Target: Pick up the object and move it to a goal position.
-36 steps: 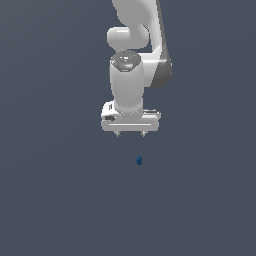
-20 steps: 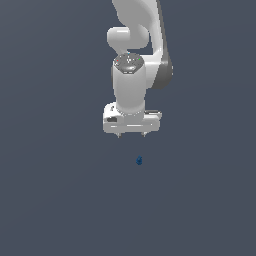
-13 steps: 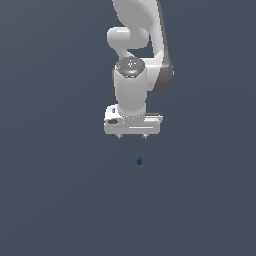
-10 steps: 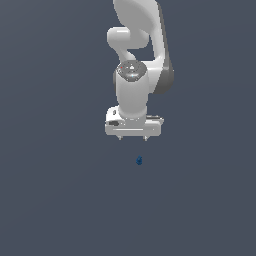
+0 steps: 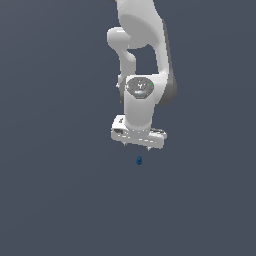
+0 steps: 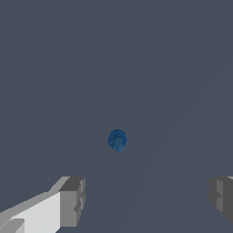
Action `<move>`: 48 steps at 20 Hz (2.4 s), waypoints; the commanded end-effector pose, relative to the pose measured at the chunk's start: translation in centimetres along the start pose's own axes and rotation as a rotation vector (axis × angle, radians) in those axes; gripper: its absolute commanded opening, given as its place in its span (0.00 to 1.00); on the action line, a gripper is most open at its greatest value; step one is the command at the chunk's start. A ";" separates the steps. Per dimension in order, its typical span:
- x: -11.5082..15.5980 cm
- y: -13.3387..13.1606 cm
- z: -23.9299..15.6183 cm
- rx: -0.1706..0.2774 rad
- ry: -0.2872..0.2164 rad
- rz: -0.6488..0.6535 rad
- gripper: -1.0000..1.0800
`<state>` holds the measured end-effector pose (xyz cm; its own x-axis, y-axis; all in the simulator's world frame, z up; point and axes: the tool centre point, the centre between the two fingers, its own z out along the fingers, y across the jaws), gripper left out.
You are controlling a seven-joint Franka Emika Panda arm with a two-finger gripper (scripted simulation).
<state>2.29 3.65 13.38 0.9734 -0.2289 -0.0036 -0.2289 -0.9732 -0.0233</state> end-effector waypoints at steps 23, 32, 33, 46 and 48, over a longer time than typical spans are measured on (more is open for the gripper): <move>0.8 -1.9 5.2 -0.023 0.005 0.189 0.96; 0.8 -1.8 9.1 -0.023 0.006 0.193 0.96; 0.8 -1.9 9.2 -0.023 0.006 0.193 0.96; 0.9 -1.9 9.2 -0.023 0.006 0.193 0.00; 0.8 -1.8 9.1 -0.023 0.006 0.193 0.00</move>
<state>3.54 5.48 4.25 0.9117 -0.4109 -0.0003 -0.4109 -0.9117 0.0002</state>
